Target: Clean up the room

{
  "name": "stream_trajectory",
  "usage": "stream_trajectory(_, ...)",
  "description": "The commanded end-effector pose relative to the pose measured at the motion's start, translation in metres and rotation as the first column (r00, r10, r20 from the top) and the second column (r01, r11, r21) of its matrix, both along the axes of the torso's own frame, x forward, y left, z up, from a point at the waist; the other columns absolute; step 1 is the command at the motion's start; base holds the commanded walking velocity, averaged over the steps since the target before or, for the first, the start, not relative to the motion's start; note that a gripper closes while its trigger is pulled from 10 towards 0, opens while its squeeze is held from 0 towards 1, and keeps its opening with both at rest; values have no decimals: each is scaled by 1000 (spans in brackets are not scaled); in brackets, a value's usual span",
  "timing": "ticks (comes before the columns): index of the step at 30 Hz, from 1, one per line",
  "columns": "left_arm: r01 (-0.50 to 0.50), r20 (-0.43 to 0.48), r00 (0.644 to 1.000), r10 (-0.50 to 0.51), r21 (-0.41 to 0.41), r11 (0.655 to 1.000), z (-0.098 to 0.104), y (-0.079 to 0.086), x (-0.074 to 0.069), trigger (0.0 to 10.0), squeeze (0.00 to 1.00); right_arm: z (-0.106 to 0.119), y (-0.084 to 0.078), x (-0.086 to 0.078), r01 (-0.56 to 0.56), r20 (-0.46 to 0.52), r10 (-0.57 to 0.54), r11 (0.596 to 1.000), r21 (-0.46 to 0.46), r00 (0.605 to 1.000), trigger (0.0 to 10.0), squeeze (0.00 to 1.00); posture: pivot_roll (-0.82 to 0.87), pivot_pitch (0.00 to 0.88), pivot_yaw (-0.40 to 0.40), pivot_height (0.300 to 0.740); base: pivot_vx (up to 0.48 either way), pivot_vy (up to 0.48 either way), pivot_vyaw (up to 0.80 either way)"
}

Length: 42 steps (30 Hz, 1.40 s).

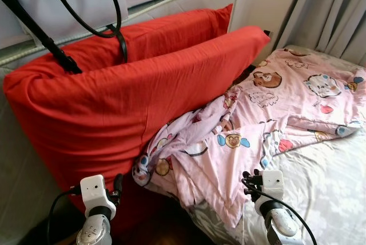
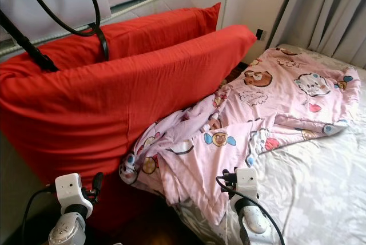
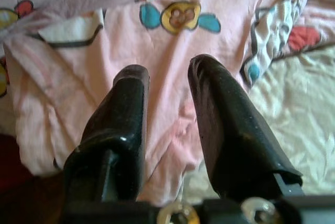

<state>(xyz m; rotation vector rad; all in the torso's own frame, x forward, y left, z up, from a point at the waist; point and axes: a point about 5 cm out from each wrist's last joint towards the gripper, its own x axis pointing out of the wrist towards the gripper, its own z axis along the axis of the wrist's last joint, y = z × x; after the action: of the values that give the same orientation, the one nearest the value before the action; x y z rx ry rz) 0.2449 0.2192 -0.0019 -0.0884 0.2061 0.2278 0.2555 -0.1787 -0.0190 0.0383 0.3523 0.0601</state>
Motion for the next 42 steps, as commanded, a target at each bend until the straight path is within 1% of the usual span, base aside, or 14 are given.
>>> stream_trajectory(1, -4, -11, 1000, 4, 6, 1000, 0, 2, -1, 10000, 0, -2, 2, 0, -5, -20, 5, 1000, 4, 1000, 10000, 0, -61, 85, -22, 663, 0, 0, 0)
stream_trajectory(6, -3, -6, 1000, 3, 7, 1000, 2, 3, 0, 10000, 0, -2, 6, 3, -13, -47, 13, 1000, 3, 999, 10000, 0, -46, 95, -21, 663, 0, 0, 0)
stream_trajectory(8, -8, -3, 1000, 8, 7, 1000, 2, 4, -2, 10000, 0, -2, 8, 4, -29, -47, 30, 1000, 9, 998, 10000, 0, -39, 117, -24, 648, 0, 0, 0)
stream_trajectory(10, -12, -1, 1000, 12, 6, 1000, 2, 4, -3, 10000, 0, -2, 9, 4, -34, -38, 35, 999, 13, 999, 10000, 0, -39, 117, -24, 638, 0, 0, 0)
stream_trajectory(12, -13, 0, 1000, 13, 6, 1000, 2, 2, -6, 10000, 0, -2, 9, 3, -38, -40, 38, 999, 14, 998, 10000, 0, -39, 140, -37, 638, 0, 0, 0)
stream_trajectory(18, -17, -8, 1000, 17, -2, 1000, 0, -3, -11, 10000, 0, -1, 11, 5, -56, -45, 56, 998, 14, 997, 10000, 0, -30, 144, -50, 638, 0, 0, 0)
stream_trajectory(26, -24, -1, 1000, 24, -2, 1000, 2, -1, -10, 10000, 0, 1, 15, 10, -88, -45, 88, 996, 8, 995, 10000, 0, -21, 146, -59, 638, 0, 0, 0)
stream_trajectory(30, -25, 0, 1000, 25, 1, 1000, 3, -1, -11, 10000, 0, 0, 17, 9, -102, -65, 102, 995, -1, 993, 10000, 0, -13, 149, -58, 638, 0, 0, 0)
stream_trajectory(33, -23, 3, 1000, 23, 4, 1000, 4, -1, -12, 10000, 0, -1, 18, 10, -112, -79, 112, 994, -2, 991, 10000, 0, -10, 151, -56, 625, 0, 0, 0)
stream_trajectory(36, -23, 2, 1000, 23, 6, 1000, 4, -1, -14, 10000, 0, 0, 19, 10, -114, -73, 114, 994, 3, 991, 10000, 0, -6, 151, -54, 612, 0, 0, 0)
stream_trajectory(42, -25, 0, 1000, 25, 9, 1000, 5, 0, -17, 10000, 0, -2, 22, 9, -127, -86, 127, 992, 12, 988, 10000, 0, 19, 166, -53, 612, 0, 0, 0)
